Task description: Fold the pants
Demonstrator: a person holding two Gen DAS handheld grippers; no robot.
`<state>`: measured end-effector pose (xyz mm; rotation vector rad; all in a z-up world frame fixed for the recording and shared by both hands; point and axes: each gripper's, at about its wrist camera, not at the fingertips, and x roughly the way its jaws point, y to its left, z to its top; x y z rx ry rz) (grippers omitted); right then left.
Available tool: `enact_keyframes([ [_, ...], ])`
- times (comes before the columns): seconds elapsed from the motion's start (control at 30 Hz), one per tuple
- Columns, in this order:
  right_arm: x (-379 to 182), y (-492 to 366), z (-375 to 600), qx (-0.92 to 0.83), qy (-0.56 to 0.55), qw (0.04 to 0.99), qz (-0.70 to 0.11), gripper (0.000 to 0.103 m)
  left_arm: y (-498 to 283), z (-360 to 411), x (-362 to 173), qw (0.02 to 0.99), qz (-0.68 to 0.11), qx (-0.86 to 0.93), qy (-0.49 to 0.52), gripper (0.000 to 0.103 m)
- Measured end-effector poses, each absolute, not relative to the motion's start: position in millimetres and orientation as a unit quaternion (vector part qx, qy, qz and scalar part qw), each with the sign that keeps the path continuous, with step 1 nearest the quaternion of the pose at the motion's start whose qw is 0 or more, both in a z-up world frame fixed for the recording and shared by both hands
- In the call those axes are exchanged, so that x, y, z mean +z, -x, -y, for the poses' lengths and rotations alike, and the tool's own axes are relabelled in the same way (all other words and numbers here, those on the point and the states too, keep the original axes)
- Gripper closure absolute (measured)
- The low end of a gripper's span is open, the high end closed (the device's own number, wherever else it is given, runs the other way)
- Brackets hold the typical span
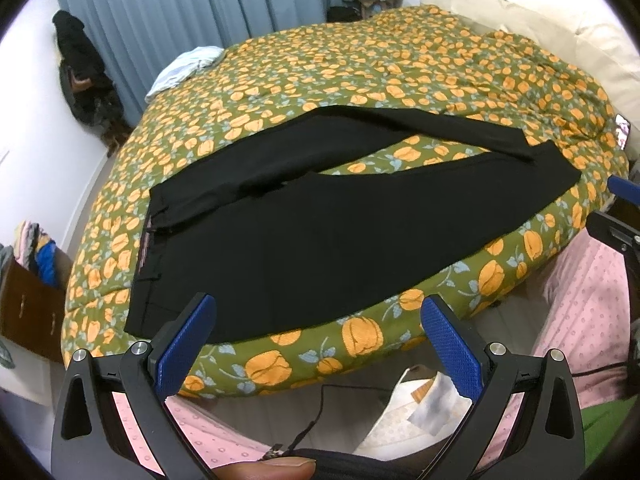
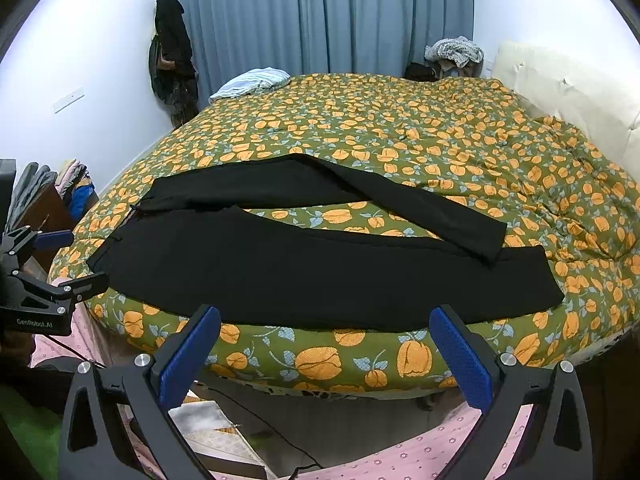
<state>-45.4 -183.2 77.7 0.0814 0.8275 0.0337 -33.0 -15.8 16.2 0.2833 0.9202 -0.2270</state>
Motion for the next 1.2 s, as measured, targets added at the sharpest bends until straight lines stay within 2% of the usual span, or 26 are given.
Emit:
enact_keyframes([
  [1.2,72.0,43.4,177.0,0.03,-0.045,0.912,-0.406,0.0,35.7,18.2,15.7,0.878,-0.443,-0.113,-0.143,0.001],
])
